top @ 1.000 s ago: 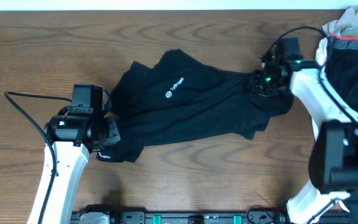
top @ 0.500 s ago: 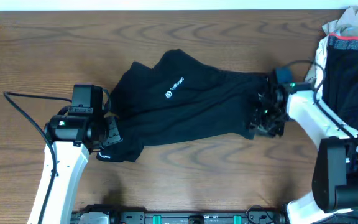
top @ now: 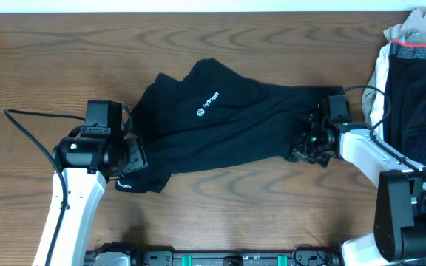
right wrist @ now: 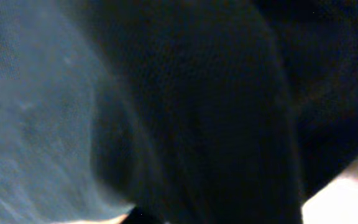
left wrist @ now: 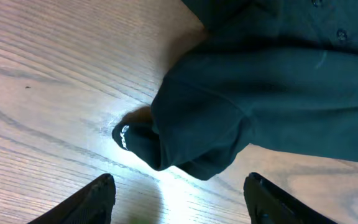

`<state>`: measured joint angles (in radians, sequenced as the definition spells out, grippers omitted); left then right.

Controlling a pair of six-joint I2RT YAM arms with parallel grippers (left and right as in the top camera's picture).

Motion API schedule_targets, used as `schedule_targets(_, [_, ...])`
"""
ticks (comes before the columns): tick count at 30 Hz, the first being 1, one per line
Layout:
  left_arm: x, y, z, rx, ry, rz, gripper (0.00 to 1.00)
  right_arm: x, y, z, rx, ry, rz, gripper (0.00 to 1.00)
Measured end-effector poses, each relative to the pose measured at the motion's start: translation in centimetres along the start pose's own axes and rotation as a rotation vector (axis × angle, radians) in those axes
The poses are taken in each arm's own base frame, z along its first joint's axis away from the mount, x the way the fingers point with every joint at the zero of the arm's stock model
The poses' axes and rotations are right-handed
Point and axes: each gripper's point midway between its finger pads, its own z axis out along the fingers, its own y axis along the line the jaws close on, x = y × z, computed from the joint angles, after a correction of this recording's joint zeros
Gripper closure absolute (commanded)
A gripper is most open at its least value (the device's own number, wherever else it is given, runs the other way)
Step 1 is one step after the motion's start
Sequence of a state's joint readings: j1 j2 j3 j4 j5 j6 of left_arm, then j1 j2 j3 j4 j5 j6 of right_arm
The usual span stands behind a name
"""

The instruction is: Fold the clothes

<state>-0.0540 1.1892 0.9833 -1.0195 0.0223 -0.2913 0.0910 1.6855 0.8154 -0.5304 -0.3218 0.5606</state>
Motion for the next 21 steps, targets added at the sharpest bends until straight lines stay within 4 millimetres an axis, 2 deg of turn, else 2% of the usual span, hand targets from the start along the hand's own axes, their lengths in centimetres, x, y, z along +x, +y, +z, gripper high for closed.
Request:
schedule_targets(7, [0.0,0.0,0.0,0.0,0.0,0.0,0.3,3.4,-1.8,-0.9,0.074,0.127,0.021,0.99])
schedule_targets(10, [0.0,0.0,0.0,0.0,0.0,0.0,0.3,4.7,-2.4,-2.4,0.112,0.152,0.022,0.99])
schedule_targets(13, [0.0,0.0,0.0,0.0,0.0,0.002,0.25,4.8,-2.0,-5.5,0.127,0.112,0.001,0.99])
schedule_targets(19, [0.0,0.0,0.0,0.001,-0.001,0.001,0.16,1.8,0.2,-13.3,0.131,-0.123,-0.056,0.99])
schedule_targets(21, [0.0,0.0,0.0,0.002,-0.001,0.001,0.14,1.1,0.5,-14.9,0.13,-0.184,-0.066,0.99])
